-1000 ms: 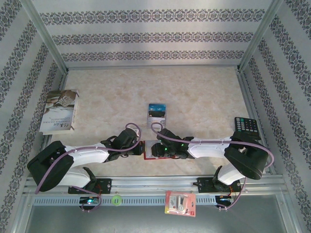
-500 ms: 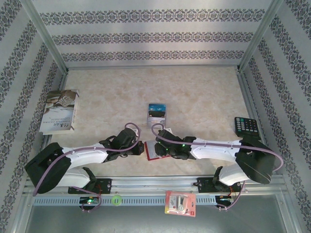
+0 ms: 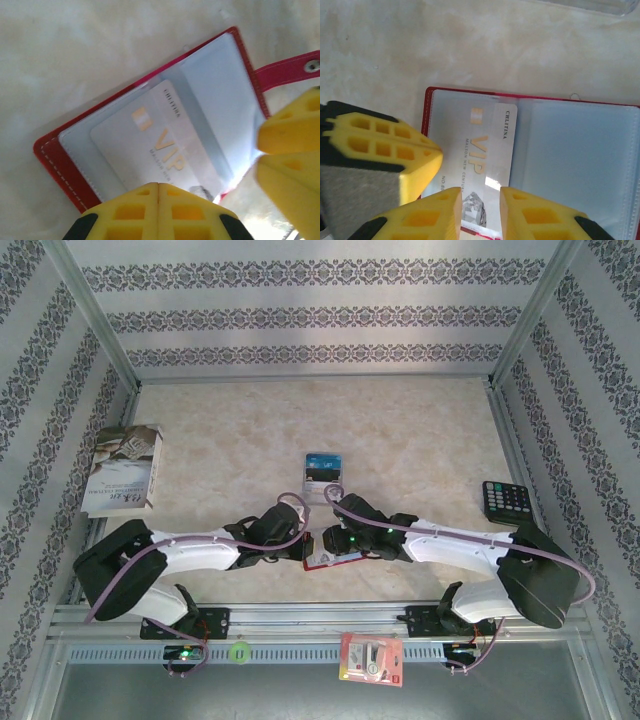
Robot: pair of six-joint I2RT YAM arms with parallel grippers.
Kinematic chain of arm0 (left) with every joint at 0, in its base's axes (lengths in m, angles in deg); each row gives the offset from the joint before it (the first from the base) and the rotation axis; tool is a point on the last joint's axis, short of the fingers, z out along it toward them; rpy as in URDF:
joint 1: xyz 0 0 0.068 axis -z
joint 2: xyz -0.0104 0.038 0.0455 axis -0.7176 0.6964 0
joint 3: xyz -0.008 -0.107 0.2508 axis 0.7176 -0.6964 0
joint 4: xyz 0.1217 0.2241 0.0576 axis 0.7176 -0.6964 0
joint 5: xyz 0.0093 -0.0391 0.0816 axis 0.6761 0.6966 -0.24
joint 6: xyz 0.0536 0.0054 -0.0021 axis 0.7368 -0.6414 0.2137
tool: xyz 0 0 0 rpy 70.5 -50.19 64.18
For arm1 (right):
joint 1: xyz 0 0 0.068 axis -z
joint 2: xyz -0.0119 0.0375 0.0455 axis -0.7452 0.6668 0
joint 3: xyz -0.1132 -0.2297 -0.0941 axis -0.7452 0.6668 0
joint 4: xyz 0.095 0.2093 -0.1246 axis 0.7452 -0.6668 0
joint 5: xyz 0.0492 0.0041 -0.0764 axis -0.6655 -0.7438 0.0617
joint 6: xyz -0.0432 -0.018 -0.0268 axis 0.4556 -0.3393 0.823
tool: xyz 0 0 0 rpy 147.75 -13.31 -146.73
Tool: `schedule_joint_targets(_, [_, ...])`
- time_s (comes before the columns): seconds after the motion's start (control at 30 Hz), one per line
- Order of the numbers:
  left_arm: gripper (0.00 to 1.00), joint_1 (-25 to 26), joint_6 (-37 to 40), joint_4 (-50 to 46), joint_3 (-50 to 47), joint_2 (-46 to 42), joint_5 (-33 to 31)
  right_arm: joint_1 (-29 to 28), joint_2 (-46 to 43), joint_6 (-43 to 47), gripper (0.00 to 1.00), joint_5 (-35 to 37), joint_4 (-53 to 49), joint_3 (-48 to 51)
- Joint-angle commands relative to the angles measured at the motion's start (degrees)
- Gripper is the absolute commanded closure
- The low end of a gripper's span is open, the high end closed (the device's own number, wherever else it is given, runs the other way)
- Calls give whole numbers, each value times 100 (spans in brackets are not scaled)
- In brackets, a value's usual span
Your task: Take the credit cards out of the card holder
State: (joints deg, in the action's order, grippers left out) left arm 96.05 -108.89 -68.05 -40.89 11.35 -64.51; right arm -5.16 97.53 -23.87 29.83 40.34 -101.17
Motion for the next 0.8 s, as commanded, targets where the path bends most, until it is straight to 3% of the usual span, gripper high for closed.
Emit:
schedule_joint_targets(0.0, [100,3,41,138,-14,95,-176,59,-13,91,72,-265,132,103])
schedule_joint_targets(0.27, [100,-194,-9,487,-440,242,-80,239,463,-160,72,-796,632,164])
schedule_joint_targets(0.77, [100,-361,-139,911,-774,380,86,549,792,-368,74,-751,720,328])
